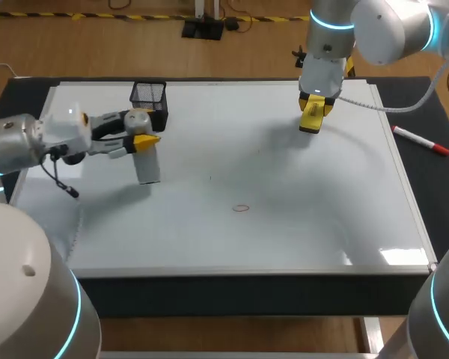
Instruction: Pick up the inspection probe, press it on each red-marked spot on the whiteboard one by one, put down the probe, pick up the eraser, and wipe off all the red marks.
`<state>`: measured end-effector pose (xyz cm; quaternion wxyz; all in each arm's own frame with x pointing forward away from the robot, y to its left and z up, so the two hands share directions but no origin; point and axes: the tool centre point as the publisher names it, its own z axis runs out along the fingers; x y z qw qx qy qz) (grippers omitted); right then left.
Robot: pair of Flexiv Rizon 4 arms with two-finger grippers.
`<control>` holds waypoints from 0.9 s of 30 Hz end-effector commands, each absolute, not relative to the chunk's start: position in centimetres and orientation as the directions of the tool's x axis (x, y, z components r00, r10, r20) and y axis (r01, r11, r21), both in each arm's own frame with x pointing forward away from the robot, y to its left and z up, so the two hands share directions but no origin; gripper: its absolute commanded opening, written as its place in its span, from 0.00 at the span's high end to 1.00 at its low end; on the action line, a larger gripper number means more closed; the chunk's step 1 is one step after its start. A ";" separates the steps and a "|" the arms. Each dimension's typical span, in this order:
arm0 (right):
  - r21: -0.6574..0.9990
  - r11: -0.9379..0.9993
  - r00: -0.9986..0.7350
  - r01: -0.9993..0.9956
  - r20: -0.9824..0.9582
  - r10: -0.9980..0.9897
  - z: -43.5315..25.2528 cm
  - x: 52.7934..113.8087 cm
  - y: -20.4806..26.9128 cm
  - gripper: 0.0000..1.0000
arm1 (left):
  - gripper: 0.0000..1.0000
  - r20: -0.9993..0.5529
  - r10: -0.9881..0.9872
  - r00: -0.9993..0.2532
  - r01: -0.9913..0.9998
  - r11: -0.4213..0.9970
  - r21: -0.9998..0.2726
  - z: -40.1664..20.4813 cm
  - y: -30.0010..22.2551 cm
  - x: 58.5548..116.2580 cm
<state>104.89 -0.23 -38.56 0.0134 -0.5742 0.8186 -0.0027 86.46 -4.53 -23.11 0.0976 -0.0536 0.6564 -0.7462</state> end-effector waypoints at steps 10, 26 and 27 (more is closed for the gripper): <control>-0.021 0.339 -0.338 -0.941 -0.015 -0.941 -38.5 105.0 -0.3 1.00 | 1.00 -0.043 -0.335 -0.941 0.084 -0.108 -0.991 -22.4 -1.3 86.0; -0.028 0.318 -0.318 -0.948 0.007 -0.948 -38.6 104.5 0.4 1.00 | 1.00 -0.043 -0.335 -0.941 0.084 -0.108 -0.991 -22.4 -1.3 86.0; -0.029 0.307 -0.307 -0.951 0.009 -0.952 -38.6 104.2 0.7 1.00 | 1.00 -0.043 -0.335 -0.941 0.084 -0.108 -0.991 -22.4 -1.3 86.0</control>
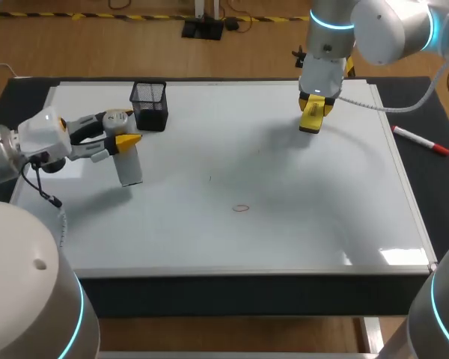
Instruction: Pick up the inspection probe, press it on each red-marked spot on the whiteboard one by one, put down the probe, pick up the eraser, and wipe off all the red marks.
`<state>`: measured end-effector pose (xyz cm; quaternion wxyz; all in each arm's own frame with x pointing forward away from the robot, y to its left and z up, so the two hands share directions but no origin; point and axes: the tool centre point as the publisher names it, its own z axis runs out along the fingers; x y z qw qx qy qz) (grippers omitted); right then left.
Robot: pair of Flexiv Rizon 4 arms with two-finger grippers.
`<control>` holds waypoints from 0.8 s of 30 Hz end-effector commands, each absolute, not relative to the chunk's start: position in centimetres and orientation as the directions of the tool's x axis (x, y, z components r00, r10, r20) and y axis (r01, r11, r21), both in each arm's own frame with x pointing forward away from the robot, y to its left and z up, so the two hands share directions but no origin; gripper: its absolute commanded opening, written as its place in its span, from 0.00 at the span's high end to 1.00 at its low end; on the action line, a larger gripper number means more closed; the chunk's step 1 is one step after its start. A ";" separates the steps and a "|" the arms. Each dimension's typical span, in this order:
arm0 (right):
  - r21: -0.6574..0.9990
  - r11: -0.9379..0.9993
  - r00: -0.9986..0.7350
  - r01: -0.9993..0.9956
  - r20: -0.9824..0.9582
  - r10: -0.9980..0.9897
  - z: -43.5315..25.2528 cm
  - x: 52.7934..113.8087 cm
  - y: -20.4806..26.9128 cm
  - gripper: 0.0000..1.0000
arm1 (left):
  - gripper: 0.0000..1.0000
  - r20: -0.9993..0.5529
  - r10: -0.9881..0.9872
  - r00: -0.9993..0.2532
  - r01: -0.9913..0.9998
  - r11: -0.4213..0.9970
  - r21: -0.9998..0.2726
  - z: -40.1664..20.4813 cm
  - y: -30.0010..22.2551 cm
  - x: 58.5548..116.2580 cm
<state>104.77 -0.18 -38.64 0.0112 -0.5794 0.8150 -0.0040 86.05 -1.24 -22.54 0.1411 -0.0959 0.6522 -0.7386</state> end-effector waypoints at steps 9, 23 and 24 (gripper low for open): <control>-0.026 0.204 -0.204 -0.979 0.007 -0.979 -38.7 100.1 4.3 1.00 | 1.00 -0.043 -0.335 -0.941 0.084 -0.108 -0.991 -22.4 -1.3 86.0; -0.029 0.054 -0.054 -0.998 0.004 -0.999 -38.0 92.1 11.0 1.00 | 1.00 -0.043 -0.335 -0.941 0.084 -0.108 -0.991 -22.4 -1.3 86.0; -0.036 0.041 -0.041 -0.999 0.001 -0.999 -37.9 91.5 11.5 1.00 | 1.00 -0.043 -0.335 -0.941 0.084 -0.108 -0.991 -22.4 -1.3 86.0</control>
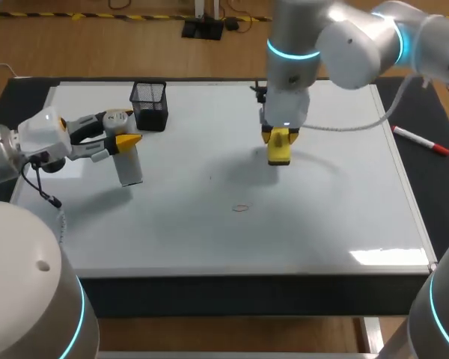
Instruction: Pick up the inspection probe, press it on each red-marked spot on the whiteboard one by one, put down the probe, pick up the eraser, and wipe off all the red marks.
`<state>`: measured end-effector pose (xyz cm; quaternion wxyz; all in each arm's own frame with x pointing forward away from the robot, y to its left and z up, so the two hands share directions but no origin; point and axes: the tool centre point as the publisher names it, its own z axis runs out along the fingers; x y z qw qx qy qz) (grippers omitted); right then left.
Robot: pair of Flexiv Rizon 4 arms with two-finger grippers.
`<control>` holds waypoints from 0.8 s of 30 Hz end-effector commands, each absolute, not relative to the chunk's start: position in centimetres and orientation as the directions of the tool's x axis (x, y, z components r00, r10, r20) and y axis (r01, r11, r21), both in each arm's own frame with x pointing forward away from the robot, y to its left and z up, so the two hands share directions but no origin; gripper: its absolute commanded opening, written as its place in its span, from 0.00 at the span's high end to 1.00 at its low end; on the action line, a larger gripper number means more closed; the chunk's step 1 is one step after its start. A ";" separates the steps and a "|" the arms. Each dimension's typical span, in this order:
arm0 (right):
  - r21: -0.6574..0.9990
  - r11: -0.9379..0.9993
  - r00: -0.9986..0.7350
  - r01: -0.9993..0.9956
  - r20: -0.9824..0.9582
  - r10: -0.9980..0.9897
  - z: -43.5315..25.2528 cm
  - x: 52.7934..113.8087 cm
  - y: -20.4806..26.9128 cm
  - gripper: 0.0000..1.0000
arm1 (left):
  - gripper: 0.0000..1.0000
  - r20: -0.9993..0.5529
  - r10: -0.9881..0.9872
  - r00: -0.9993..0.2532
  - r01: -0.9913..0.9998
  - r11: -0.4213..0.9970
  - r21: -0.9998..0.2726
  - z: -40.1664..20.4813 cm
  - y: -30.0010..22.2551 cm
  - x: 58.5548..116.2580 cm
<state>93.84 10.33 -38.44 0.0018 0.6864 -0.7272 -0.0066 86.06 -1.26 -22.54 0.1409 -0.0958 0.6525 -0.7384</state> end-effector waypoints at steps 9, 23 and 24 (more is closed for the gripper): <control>-0.037 -0.008 0.010 -0.999 -0.058 -0.998 -38.0 86.3 15.5 1.00 | 1.00 -0.043 -0.335 -0.941 0.084 -0.108 -0.991 -22.4 -1.3 86.0; -0.029 -0.090 0.091 -0.996 -0.044 -0.995 -39.2 80.8 21.2 1.00 | 1.00 -0.043 -0.335 -0.941 0.084 -0.108 -0.991 -22.4 -1.3 86.0; -0.029 -0.093 0.095 -0.995 -0.043 -0.995 -39.3 80.6 21.4 1.00 | 1.00 -0.043 -0.335 -0.941 0.084 -0.108 -0.991 -22.4 -1.3 86.0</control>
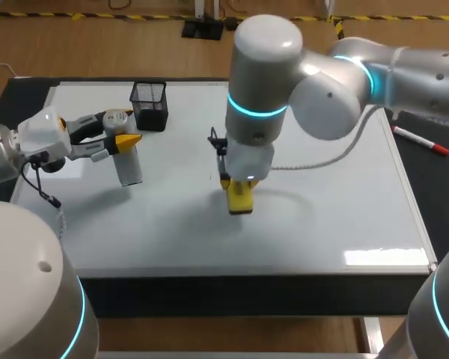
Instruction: Pick up the inspection probe, press it on each red-marked spot on the whiteboard one by one, put down the probe, pick up the eraser, and wipe off all the red marks.
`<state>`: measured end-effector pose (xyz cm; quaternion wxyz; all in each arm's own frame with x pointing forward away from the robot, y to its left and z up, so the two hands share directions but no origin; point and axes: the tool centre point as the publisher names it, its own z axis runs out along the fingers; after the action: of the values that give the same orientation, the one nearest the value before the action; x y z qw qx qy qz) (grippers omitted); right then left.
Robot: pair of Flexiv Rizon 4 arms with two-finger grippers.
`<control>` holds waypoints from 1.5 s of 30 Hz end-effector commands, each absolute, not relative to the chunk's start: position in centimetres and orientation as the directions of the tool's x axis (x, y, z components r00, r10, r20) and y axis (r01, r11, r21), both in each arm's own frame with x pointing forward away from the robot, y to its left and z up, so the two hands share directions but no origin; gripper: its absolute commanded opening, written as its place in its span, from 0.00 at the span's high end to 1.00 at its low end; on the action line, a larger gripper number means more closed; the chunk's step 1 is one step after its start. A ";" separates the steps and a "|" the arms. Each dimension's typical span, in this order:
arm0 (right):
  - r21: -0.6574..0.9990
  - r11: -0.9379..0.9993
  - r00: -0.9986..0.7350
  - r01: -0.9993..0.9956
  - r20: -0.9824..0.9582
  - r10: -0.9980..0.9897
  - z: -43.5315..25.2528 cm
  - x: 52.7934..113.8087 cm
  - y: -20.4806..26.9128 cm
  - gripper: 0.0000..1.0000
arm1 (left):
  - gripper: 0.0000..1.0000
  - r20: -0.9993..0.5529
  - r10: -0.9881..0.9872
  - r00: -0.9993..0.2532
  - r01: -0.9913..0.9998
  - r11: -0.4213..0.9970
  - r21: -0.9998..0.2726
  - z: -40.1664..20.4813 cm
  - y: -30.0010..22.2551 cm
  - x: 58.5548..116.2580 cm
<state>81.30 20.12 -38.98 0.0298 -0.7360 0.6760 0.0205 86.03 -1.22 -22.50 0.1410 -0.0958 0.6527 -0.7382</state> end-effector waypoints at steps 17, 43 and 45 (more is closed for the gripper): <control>-0.006 -0.185 0.185 -0.983 -0.061 -0.981 -41.1 80.0 23.5 1.00 | 1.00 -0.043 -0.335 -0.941 0.084 -0.108 -0.991 -22.4 -1.3 86.0; 0.008 -0.151 0.151 -0.988 -0.041 -0.988 -43.1 80.4 20.8 1.00 | 1.00 -0.043 -0.335 -0.941 0.084 -0.108 -0.991 -22.4 -1.3 86.0; 0.008 -0.144 0.144 -0.989 -0.042 -0.989 -43.0 80.4 20.3 1.00 | 1.00 -0.043 -0.335 -0.941 0.084 -0.108 -0.991 -22.4 -1.3 86.0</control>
<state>80.40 21.27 -42.76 0.0070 -0.7554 0.6550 0.0184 86.05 -1.24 -22.52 0.1413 -0.0960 0.6525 -0.7383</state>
